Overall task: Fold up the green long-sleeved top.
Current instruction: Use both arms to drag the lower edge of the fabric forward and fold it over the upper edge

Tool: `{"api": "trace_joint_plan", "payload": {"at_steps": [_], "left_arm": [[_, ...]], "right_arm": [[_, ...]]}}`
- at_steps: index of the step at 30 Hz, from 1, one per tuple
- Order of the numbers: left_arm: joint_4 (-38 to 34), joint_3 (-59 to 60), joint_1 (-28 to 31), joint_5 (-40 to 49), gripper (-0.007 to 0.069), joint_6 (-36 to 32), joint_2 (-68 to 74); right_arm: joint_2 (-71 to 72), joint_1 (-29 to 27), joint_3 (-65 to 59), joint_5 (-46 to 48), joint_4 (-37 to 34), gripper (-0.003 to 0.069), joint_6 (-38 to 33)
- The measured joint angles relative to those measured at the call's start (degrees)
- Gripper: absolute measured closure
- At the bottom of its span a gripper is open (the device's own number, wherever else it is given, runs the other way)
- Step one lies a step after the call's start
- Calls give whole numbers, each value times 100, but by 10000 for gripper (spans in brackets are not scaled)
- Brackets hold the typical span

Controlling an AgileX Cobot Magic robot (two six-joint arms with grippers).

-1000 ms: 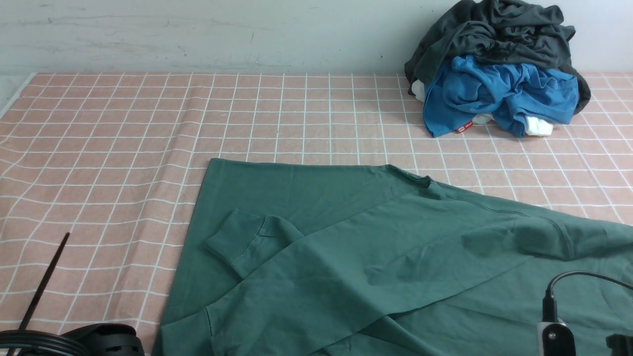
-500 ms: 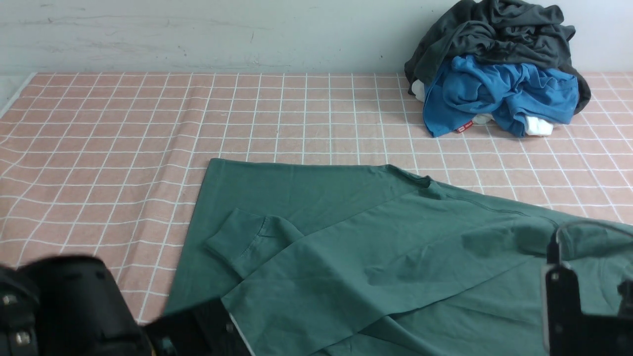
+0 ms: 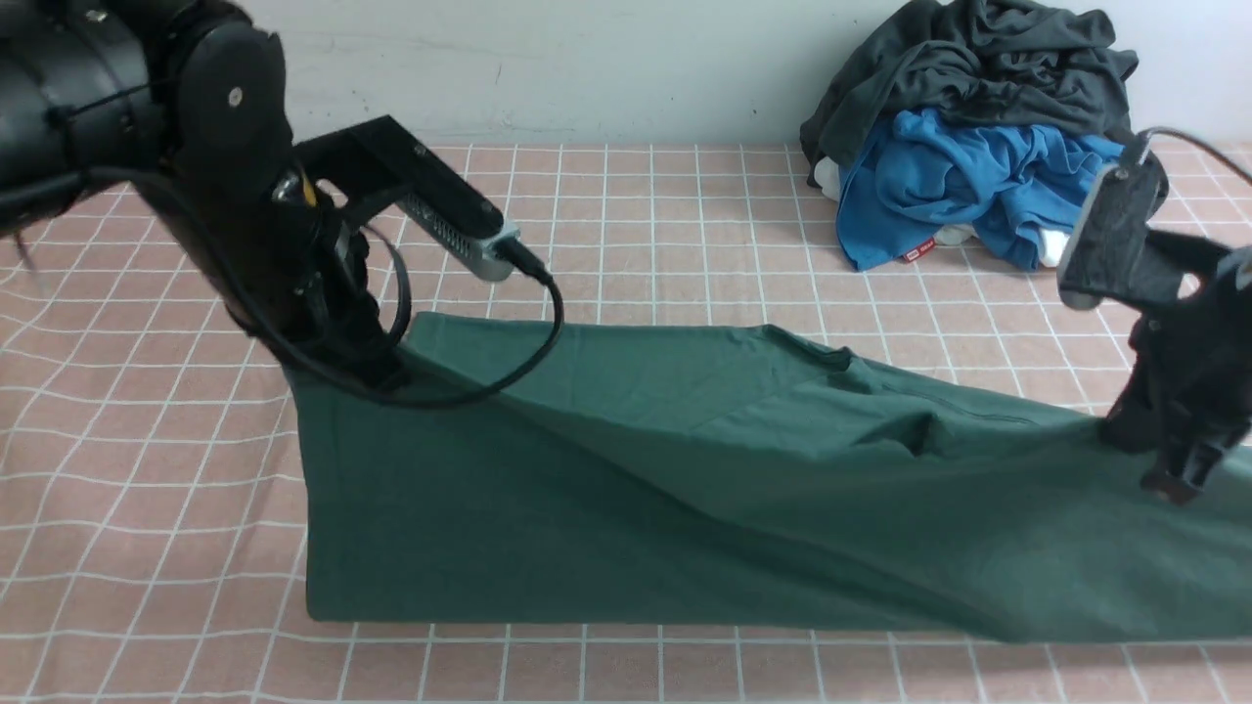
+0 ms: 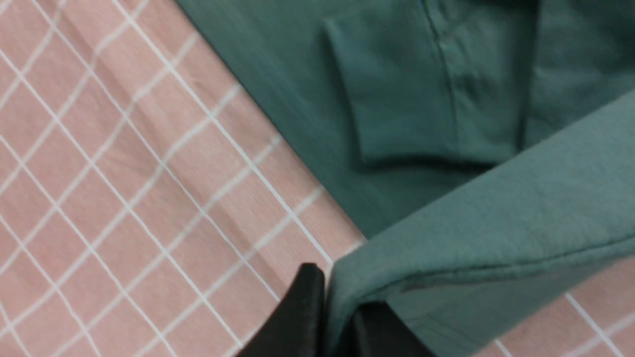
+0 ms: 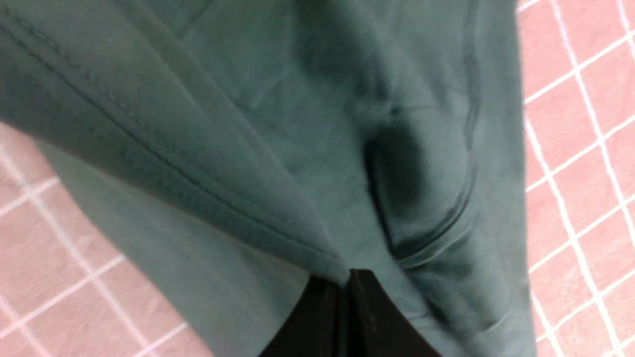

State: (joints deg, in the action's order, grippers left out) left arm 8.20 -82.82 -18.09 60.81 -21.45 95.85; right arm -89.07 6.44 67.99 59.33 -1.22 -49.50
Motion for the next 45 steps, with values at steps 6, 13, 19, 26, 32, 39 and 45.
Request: {"api": "trace_joint_plan", "payload": {"at_steps": [6, 13, 19, 26, 32, 39, 45], "left_arm": [[-6, -1205, 261, 108, 607, -94, 1212], [-6, -2012, 404, 29, 607, -94, 2110], [17, -2175, 494, -642, 601, -94, 2625], [34, -2177, 571, -888, 504, -94, 2927], [73, -2347, 687, -913, 326, 448, 2945], [-33, -2942, 593, -50, 244, 1272, 2938], [-677, -2935, 165, 865, 382, 1029, 2916]], "right_arm": [[-826, -189, 982, 27, -4, 656, 0], [-1456, -267, 1484, -340, 122, 656, 0], [-2072, -267, 1531, -1456, 214, 646, 280], [-2527, -268, 1543, -2343, 366, 527, 1429], [-2375, -252, 1574, -2382, 296, 383, 2638], [-2301, 218, 1586, -1482, -778, 387, 2906], [-2479, 459, 1580, -1220, -1154, 456, 3118]]}}
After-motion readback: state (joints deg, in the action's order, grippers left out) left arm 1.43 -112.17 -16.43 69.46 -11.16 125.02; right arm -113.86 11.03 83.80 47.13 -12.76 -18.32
